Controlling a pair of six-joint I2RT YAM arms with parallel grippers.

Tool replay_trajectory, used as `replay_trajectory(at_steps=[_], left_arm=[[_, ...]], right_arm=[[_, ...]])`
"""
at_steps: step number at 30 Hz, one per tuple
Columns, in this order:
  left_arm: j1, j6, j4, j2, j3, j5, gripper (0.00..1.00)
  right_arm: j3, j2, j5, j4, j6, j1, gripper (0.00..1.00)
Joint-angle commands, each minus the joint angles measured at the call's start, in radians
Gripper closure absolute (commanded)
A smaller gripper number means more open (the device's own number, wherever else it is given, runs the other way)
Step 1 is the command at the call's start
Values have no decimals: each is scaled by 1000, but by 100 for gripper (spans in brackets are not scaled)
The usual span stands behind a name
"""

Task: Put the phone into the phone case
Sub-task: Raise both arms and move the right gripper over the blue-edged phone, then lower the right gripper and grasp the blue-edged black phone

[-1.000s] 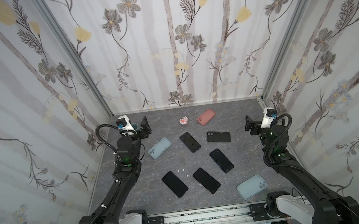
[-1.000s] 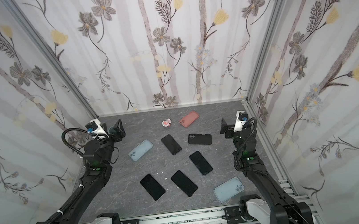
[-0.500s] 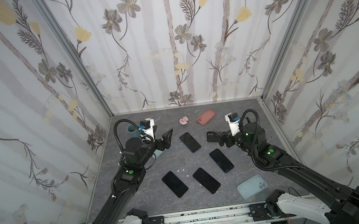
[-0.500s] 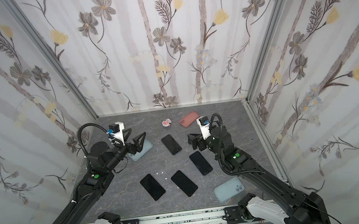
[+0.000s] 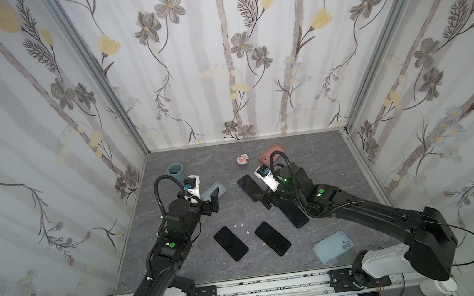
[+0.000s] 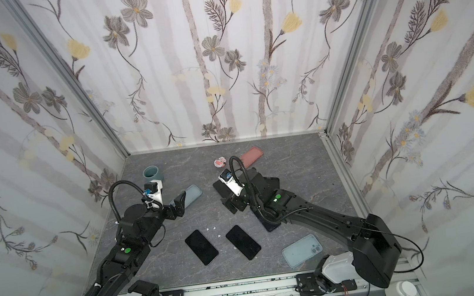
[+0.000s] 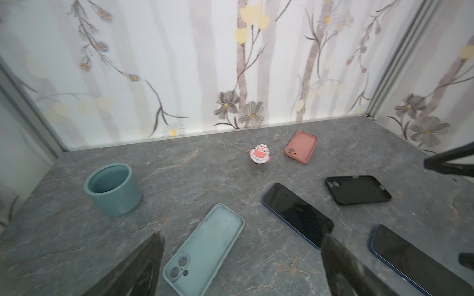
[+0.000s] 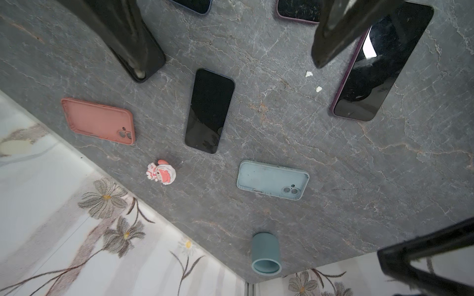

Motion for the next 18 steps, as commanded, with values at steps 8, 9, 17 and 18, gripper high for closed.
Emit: replay_trajectory(at_steps=[8,9,17,18], left_arm=[[15,-20,-17,37,27,-114,4],[16,-20,-19,38,28,-107,4],[23,27,-48,19,15,-130,2],[23,35,-48,9,8,-134,2]], right_arm=[[273,342,169,-223,162,36,0],[295,369,175,-236,167,36,0],[458,554,93,-291,206,-50,0],[480,579,78,-298,209,-59,0]])
